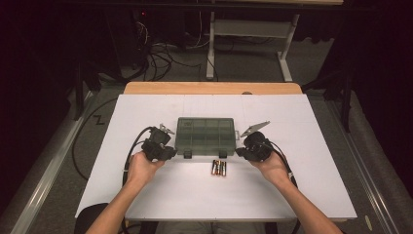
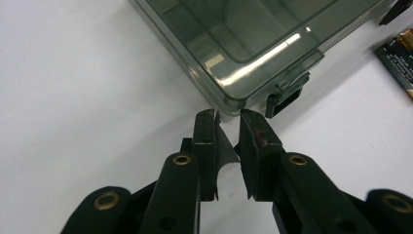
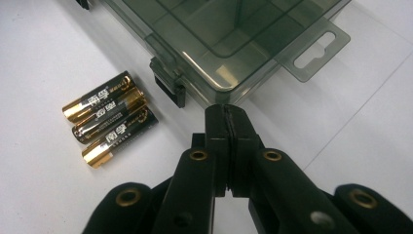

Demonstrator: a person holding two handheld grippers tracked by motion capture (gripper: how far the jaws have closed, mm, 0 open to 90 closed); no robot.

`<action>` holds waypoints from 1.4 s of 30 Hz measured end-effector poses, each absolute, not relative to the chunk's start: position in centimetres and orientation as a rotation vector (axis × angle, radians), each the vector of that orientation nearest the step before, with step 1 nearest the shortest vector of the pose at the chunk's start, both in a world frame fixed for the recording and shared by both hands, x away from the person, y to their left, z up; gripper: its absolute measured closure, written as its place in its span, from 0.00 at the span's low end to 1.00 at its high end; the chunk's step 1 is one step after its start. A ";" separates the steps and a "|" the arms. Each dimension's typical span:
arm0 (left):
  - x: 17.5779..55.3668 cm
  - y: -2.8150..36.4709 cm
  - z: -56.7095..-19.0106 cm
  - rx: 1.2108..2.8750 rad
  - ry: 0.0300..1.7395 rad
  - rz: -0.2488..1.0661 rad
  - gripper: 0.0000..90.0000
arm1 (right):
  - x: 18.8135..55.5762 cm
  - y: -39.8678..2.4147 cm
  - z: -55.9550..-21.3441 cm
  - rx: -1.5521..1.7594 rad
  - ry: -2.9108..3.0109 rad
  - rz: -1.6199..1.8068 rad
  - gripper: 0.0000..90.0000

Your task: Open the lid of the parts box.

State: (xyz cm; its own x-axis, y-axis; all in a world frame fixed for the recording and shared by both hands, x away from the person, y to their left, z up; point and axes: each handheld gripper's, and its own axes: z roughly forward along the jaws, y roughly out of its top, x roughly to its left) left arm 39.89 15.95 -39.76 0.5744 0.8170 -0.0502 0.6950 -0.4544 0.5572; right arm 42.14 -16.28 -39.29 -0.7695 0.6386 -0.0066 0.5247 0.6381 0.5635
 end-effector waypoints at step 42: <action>41.2 14.4 -37.6 2.228 1.145 0.457 0.59 | 42.8 -16.5 -36.9 0.991 2.542 0.974 0.94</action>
State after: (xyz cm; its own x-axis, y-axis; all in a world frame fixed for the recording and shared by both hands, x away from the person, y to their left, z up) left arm 41.18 14.44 -37.60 0.5716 0.8198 0.0349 0.6187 -0.4586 0.6378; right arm 42.78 -16.55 -36.87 -0.7395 0.6730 0.0142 0.5100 0.5464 0.6643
